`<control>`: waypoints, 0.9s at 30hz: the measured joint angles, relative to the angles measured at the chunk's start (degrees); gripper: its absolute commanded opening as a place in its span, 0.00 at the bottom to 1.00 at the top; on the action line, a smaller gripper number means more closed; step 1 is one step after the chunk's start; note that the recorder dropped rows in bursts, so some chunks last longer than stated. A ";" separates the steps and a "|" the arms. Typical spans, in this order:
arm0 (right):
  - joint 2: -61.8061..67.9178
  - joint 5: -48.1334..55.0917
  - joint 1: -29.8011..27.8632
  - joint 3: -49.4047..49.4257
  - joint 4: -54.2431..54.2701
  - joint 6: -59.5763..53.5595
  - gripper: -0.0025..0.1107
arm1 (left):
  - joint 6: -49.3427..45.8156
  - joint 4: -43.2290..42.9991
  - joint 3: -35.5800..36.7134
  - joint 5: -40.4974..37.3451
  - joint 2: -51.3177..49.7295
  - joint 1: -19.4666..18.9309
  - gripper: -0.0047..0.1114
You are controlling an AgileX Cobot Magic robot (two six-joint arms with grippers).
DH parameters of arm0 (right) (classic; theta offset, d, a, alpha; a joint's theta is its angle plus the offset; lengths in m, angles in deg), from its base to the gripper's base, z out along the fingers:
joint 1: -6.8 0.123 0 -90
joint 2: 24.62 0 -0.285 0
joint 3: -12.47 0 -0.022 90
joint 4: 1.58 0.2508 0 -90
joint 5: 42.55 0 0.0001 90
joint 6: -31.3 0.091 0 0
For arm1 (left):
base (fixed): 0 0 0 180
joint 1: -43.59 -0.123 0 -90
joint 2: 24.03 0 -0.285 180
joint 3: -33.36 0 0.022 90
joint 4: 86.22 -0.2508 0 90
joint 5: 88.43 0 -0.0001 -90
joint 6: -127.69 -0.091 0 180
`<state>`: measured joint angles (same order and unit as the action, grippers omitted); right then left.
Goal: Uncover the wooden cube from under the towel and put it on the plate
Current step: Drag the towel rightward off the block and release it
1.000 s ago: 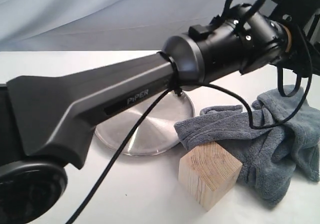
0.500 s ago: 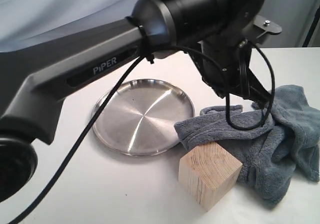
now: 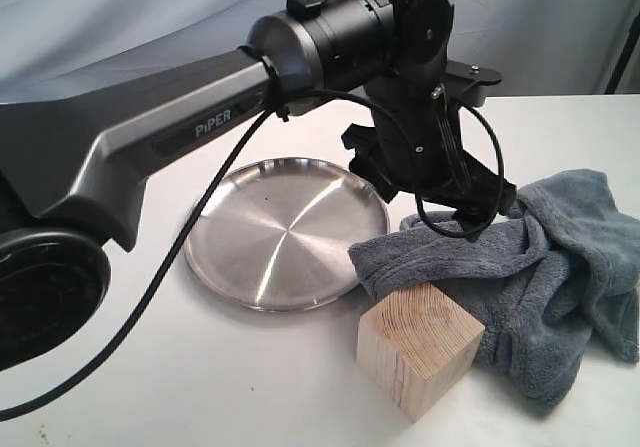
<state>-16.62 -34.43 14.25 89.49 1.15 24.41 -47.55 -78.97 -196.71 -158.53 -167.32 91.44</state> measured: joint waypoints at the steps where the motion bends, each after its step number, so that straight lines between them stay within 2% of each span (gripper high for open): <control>1: 0.00 0.00 0.00 0.00 0.00 0.00 0.02 | -0.41 0.70 0.00 0.00 0.00 0.13 0.85; 12: 0.00 0.00 0.00 0.00 0.00 0.00 0.02 | -1.52 1.63 0.00 0.00 -2.99 0.24 0.85; 15: 0.00 0.00 0.00 0.00 0.00 0.00 0.02 | -1.52 1.78 0.00 0.00 -4.56 0.24 0.80; 20: 0.00 0.00 0.00 0.00 0.00 0.00 0.02 | -1.60 1.78 0.00 0.11 -5.52 0.24 0.53; 27: 0.00 0.00 0.00 0.00 0.00 0.00 0.02 | -3.01 1.78 0.00 0.11 -5.52 0.24 0.05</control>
<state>-16.62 -34.43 14.25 89.49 1.15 24.41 -50.56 -77.19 -196.71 -158.42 -172.84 91.67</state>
